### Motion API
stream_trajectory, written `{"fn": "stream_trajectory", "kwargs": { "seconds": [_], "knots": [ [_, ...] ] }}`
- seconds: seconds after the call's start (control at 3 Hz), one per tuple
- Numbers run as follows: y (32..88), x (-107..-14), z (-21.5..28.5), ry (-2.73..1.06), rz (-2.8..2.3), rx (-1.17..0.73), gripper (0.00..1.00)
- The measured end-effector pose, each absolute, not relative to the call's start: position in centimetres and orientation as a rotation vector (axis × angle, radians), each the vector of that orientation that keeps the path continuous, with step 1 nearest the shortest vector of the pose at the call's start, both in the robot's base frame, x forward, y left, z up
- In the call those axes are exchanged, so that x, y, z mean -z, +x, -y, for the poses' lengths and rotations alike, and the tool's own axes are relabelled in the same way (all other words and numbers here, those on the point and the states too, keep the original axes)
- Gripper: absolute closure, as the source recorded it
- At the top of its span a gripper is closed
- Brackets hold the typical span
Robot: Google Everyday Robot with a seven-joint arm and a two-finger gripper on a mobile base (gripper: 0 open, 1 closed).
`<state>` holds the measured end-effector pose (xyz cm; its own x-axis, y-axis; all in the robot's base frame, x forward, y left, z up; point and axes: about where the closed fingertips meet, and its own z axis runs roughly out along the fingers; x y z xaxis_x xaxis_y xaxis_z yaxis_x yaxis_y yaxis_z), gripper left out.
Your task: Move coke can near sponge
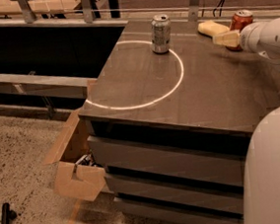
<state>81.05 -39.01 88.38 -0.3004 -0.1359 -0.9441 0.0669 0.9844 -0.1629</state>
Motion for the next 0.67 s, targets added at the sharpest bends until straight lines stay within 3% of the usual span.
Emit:
{"fn": "stream_trajectory", "kwargs": {
  "seconds": [0.67],
  "knots": [
    [73.8,-90.3,42.2,-0.032,-1.903,0.243,0.00]
  ]
}}
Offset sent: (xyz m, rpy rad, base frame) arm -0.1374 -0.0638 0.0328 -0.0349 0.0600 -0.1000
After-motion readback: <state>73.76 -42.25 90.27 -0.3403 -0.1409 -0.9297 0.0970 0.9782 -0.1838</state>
